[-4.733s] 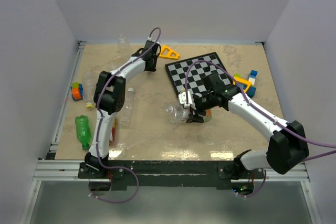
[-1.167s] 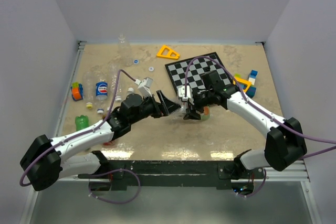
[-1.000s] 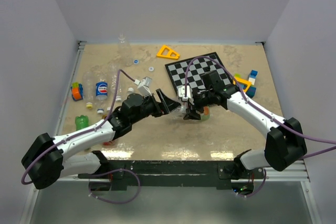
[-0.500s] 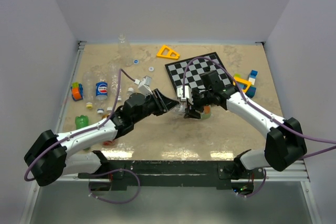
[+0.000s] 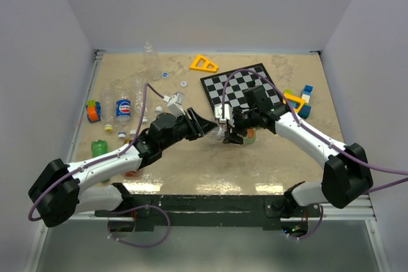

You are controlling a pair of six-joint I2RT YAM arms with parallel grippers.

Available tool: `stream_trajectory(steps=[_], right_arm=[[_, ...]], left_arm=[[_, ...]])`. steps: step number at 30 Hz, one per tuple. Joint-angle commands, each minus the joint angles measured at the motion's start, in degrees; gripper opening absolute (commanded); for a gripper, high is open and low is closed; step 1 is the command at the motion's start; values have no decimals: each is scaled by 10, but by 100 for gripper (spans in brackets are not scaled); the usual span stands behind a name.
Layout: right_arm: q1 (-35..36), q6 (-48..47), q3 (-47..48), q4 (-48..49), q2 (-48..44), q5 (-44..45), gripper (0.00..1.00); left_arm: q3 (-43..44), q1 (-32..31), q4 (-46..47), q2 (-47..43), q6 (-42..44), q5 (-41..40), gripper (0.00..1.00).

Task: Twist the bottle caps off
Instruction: Place the bottle cap at the center of the board.

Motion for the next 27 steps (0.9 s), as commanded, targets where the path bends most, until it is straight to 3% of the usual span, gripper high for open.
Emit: stream_trajectory(steps=[1,16,22,27], right_arm=[[-2,10,0,11,-25,-44,18],[-2,9,0,11,-27,-44,24],[-2,9,-1,11,-29,-44,36],[-2,10,-2,13,-32,-43,57]], left_arm=[[16,1,7,-16,36,-5,3],[24,1,-3,-21,50,-6,2],[27,1,-13,-24,59,-5,2],[27,1,-18,-27,64,-5,2]])
